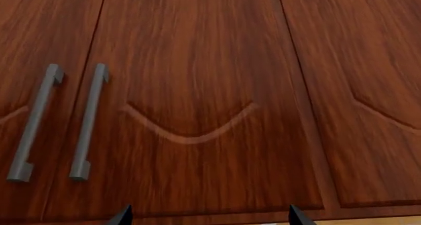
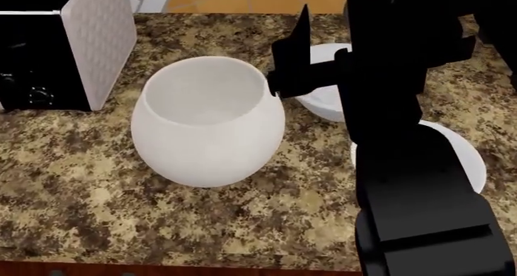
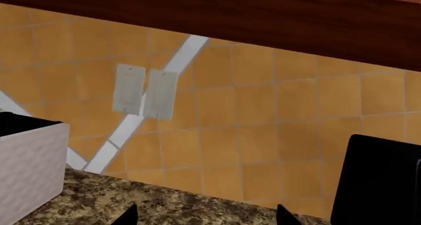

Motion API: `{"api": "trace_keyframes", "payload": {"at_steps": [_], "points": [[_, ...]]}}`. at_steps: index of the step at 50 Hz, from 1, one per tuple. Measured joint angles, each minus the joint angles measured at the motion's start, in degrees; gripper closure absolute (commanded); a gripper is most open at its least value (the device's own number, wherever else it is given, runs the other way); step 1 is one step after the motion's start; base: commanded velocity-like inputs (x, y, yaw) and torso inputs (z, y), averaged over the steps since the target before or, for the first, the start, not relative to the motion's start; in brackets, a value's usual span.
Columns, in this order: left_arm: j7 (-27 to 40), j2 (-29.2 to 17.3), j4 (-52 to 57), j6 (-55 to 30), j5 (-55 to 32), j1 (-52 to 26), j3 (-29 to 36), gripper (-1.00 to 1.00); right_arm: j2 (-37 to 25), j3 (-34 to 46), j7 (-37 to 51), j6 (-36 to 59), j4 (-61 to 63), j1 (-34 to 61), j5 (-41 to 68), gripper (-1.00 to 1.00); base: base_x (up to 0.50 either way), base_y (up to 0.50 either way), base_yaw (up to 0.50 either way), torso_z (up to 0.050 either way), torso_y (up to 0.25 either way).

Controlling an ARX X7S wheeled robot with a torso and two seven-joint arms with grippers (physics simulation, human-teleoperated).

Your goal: Stack the bowls from largest to smallest.

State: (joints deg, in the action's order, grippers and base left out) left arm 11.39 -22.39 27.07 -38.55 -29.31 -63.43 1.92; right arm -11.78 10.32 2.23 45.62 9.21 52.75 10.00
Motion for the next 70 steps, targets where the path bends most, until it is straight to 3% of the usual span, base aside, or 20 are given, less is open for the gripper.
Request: {"api": "trace_keyframes", "payload": {"at_steps": [32,42,56,70], "points": [[0.4,-0.5,0.2,0.2,-0.3,-0.8,0.4,-1.00,-0.5,0.7,0.4,-0.1,-0.4,0.1,0.9,-1.00,0.36,0.00,0.00,0.000,0.000],[0.6,-0.7,0.5,0.1,-0.5,-0.7,0.3,-1.00,-0.6,0.9,1.0,1.2,-0.7,0.7,1.0,-1.00,0.03,0.00,0.00,0.000,0.000],[0.8,-1.0,0.9,0.2,-1.0,0.0,-0.1,-1.00,-2.0,0.6,1.0,16.7,-1.9,8.9,2.4,-1.00,0.00,0.00,0.00,0.000,0.000],[0.9,-1.6,1.3,0.6,-1.6,1.0,-1.2,-1.00,-4.8,-0.9,-1.9,35.0,-14.8,22.8,6.0,-1.00,0.00,0.00,0.00,0.000,0.000]]}}
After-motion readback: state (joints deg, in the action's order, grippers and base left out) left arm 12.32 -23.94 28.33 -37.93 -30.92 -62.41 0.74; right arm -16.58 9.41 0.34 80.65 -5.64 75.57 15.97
